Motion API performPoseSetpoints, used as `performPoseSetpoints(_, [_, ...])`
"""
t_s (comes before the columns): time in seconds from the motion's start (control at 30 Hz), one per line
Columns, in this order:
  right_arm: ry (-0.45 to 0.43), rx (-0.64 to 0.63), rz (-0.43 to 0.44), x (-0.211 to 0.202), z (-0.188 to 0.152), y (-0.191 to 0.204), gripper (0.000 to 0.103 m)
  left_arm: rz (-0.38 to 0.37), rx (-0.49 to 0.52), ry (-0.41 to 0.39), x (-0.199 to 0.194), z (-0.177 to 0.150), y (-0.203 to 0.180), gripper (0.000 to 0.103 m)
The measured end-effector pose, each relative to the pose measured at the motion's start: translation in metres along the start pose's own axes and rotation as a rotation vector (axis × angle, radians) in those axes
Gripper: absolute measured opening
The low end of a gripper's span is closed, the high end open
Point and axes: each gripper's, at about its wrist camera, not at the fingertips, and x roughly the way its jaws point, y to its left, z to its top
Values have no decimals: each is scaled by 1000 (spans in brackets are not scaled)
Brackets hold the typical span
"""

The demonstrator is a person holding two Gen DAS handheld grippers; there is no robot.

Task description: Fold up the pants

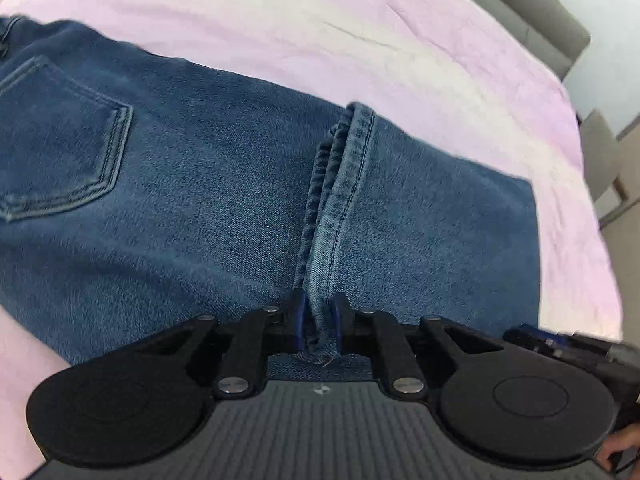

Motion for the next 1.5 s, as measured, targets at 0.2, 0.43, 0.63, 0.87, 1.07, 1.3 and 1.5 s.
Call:
performPoseSetpoints(0.2, [62,-5,16,-16,34,4,24,45,62,69,3,16,-16,18])
performPoseSetpoints(0.43, [-24,-113,-58,-12,84,6,19,122,118,155,19,37,-49,18])
performPoseSetpoints(0.63, [-7,-75,-78,31,125,-4,11,139,151,209,35,54,-62,21])
performPoseSetpoints(0.87, [73,-99,-122,89,134,-1,10,125,164,208,48,59,-66,24])
performPoseSetpoints(1.07, [94,-102,-154,99,137,5,8,117,148,202,52,62,-60,24])
performPoseSetpoints(1.3, [31,-199,-168,56,129,45,35,82,125,139,24,43,-43,40])
performPoseSetpoints(1.5, [40,-305,-54,20,104,88,35,29,83,63,-17,36,-19,48])
